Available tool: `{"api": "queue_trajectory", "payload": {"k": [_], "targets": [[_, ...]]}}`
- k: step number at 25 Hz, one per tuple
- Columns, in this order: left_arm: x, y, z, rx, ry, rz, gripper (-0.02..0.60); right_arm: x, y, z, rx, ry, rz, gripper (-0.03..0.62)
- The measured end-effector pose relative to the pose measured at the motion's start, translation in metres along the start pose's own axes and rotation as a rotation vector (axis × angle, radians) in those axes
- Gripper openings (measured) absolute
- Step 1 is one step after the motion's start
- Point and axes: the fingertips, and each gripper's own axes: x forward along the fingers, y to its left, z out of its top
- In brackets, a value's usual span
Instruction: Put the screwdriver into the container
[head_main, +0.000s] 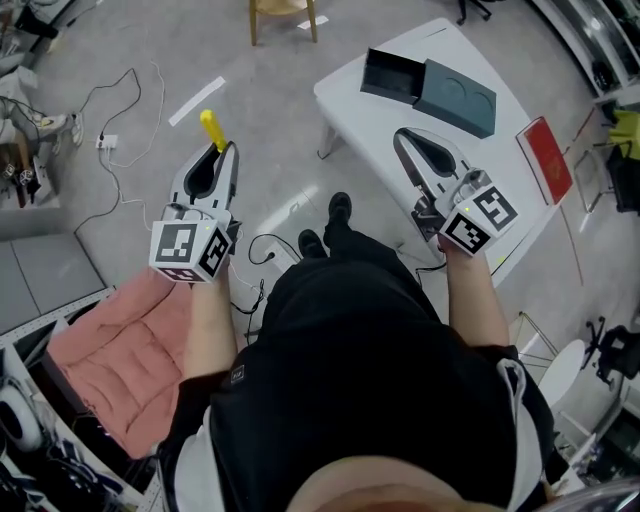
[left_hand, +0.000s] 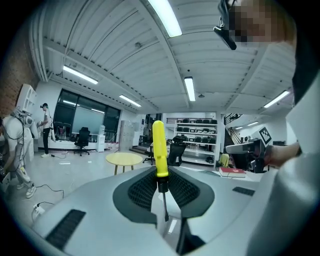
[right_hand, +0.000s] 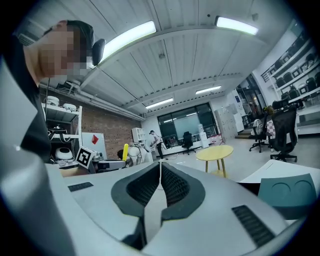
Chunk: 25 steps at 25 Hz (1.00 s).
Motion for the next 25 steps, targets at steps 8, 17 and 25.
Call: {"api": "queue_trajectory", "payload": {"k": [8,17,25], "targets": [[0.06,0.001,0.005,0.015,0.03,-0.068,0.077,0.011,-0.052,0.009,0.026,-0.034,-0.063,0.032],[0.151,-0.01,0.014,0.026,0.065,-0.146,0.077,0.021,-0.126,0.018,0.065,-0.051,-0.116,0.032],[0.224,-0.033,0.021,0.062,0.121,-0.219,0.077,0.017,-0.182,0.031,0.096,-0.1,-0.151,0.032]]}}
